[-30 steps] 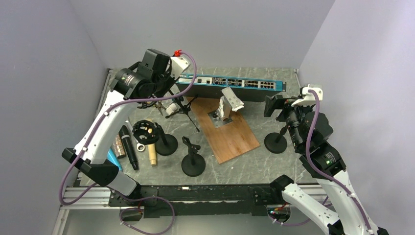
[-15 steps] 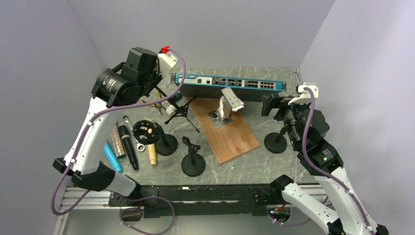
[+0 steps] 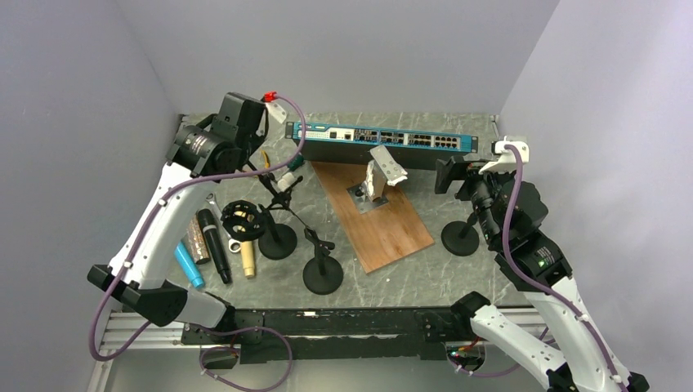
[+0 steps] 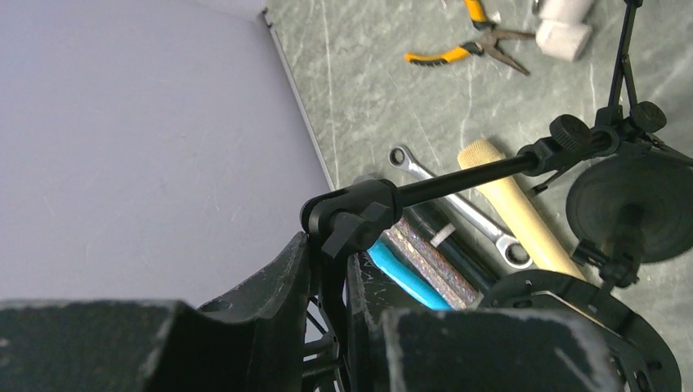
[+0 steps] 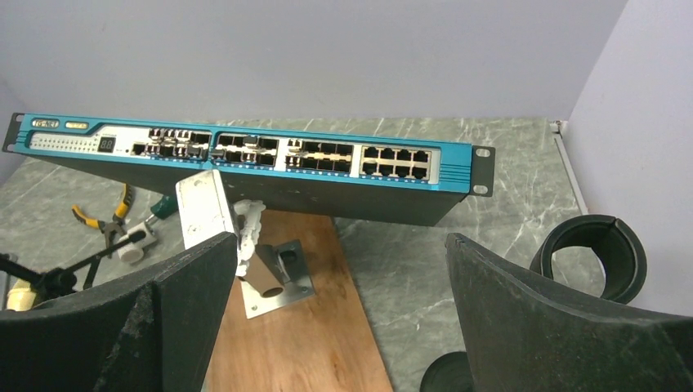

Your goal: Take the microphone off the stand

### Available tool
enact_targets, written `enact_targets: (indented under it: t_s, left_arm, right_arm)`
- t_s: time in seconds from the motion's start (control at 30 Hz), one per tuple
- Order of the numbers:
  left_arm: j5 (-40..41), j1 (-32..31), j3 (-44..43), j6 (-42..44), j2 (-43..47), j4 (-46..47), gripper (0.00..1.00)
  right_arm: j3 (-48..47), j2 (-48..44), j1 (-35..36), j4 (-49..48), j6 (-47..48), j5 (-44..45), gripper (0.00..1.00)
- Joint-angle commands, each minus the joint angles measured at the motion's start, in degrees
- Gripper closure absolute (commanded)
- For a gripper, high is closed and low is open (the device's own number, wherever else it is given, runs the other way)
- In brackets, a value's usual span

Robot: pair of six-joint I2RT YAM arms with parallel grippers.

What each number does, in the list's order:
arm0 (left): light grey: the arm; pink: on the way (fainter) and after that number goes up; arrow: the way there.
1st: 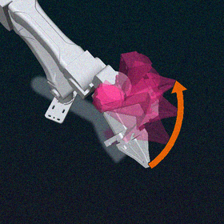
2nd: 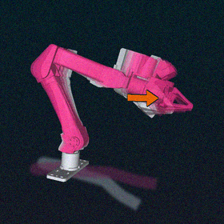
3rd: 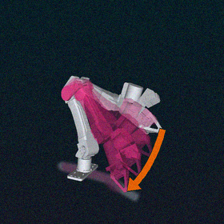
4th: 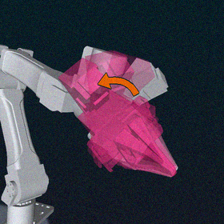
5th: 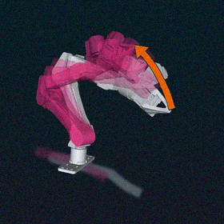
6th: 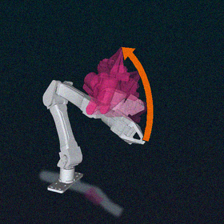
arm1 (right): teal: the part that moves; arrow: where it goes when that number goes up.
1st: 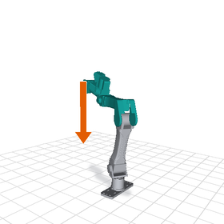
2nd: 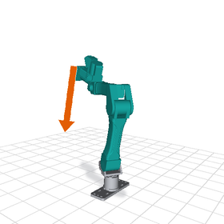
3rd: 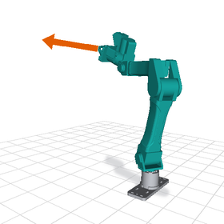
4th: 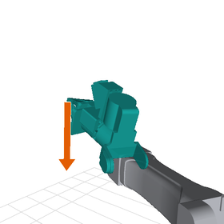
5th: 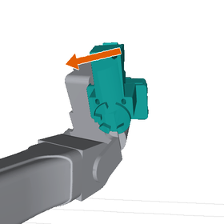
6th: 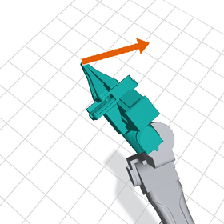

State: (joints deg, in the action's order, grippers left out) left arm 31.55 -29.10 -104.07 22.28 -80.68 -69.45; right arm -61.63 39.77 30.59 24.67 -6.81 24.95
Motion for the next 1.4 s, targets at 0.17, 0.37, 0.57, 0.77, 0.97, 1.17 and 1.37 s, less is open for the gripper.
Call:
enact_targets:
  t_s: [0.17,0.37,0.57,0.77,0.97,1.17,1.37]
  left_arm:
    - [4.6,1.5,-7.6,3.0,0.4,10.1,1.00]
    - [7.7,4.8,-9.1,6.0,-2.5,11.9,1.00]
    - [10.9,9.3,-9.5,7.4,-5.5,14.7,1.00]
    - [13.6,14.1,-9.9,11.4,-7.4,22.8,1.00]
    - [16.4,21.2,-7.6,17.2,-11.8,35.2,1.00]
    - [16.4,26.4,-7.8,23.8,-18.2,46.8,1.00]
    - [12.0,28.9,-5.3,30.2,-20.6,54.5,1.00]
  right_arm:
    - [-0.2,-1.1,0.3,-2.7,0.9,0.0,0.00]
    - [-0.3,-0.8,0.3,-2.8,0.7,-0.3,0.00]
    - [-0.7,-0.7,0.3,-2.4,0.8,-0.4,0.00]
    - [-1.6,0.0,0.3,-2.2,0.7,-0.6,0.00]
    - [-4.7,2.2,0.3,0.3,-0.2,-2.0,0.00]
    - [-5.8,1.5,0.4,2.1,-0.1,-1.4,0.00]
    - [-7.1,0.4,0.4,4.0,0.1,-1.2,0.00]
